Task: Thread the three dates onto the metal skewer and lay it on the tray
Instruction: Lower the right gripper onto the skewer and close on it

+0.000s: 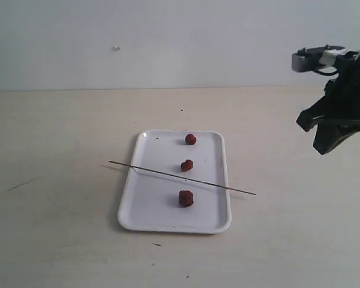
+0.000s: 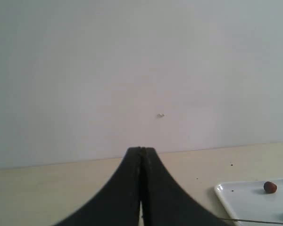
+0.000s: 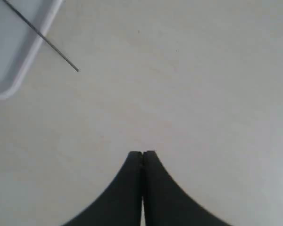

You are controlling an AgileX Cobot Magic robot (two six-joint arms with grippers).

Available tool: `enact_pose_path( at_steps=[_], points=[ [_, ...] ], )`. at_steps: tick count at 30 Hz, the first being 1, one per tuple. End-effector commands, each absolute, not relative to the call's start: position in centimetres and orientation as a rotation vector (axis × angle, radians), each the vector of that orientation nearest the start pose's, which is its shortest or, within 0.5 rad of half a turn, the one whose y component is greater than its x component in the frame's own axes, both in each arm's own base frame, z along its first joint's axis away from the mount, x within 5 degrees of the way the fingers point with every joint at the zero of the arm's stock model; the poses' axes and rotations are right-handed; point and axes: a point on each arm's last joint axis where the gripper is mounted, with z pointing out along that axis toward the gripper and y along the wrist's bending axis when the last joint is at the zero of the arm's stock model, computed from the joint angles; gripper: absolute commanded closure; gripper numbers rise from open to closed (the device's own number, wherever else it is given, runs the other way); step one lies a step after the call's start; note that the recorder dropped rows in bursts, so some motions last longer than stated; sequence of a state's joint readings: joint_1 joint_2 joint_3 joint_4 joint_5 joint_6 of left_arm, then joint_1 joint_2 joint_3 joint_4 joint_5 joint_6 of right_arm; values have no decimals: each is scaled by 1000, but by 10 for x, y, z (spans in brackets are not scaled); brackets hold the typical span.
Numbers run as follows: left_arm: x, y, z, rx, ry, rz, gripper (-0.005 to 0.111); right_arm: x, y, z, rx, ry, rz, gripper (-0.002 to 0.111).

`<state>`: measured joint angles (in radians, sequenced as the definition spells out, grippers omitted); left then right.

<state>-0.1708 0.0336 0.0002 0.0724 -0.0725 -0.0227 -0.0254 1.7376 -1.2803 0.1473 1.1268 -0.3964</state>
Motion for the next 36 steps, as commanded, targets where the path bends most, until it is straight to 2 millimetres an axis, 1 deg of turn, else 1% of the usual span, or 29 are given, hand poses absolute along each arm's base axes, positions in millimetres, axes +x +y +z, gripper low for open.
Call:
enact_pose_path(
  at_steps=[1, 2, 5, 8, 10, 11, 17, 18, 19, 20, 22, 24, 26, 29, 31, 33, 36],
  points=[
    [57, -10, 218, 159, 1431, -106, 107, 345, 20, 228, -822, 2957, 3, 104],
    [57, -10, 218, 159, 1431, -106, 107, 347, 29, 227, -948, 2910, -2, 104],
    [57, -10, 218, 159, 1431, -106, 107, 351, 51, 222, -1215, 2806, 0, 104],
    [57, -10, 218, 159, 1431, -106, 107, 352, 72, 217, -1425, 2681, 31, 104],
    [57, -10, 218, 159, 1431, -106, 107, 356, 77, 217, -1427, 2627, 19, 104],
    [57, -10, 218, 159, 1431, -106, 107, 357, 79, 217, -1383, 2621, 37, 104],
    [57, -10, 218, 159, 1431, -106, 107, 361, 80, 217, -1185, 2682, 55, 104],
    [57, -10, 218, 159, 1431, -106, 107, 361, 80, 215, -1194, 2687, 58, 104],
    [57, -10, 218, 159, 1431, -106, 107, 360, 80, 213, -1235, 2687, 67, 103],
    [57, -10, 218, 159, 1431, -106, 107, 359, 84, 209, -1306, 2670, 94, 103],
    [57, -10, 218, 159, 1431, -106, 107, 358, 90, 204, -1385, 2641, 131, 101],
    [57, -10, 218, 159, 1431, -106, 107, 360, 96, 202, -1399, 2590, 172, 97],
    [57, -10, 218, 159, 1431, -106, 107, 362, 99, 202, -1354, 2582, 196, 96],
    [57, -10, 218, 159, 1431, -106, 107, 363, 100, 202, -1236, 2629, 218, 97],
    [57, -10, 218, 159, 1431, -106, 107, 364, 100, 200, -1224, 2640, 218, 97],
    [57, -10, 218, 159, 1431, -106, 107, 364, 105, 196, -1301, 2608, 205, 96],
    [57, -10, 218, 159, 1431, -106, 107, 363, 119, 187, -1455, 2541, 162, 88]
  ],
)
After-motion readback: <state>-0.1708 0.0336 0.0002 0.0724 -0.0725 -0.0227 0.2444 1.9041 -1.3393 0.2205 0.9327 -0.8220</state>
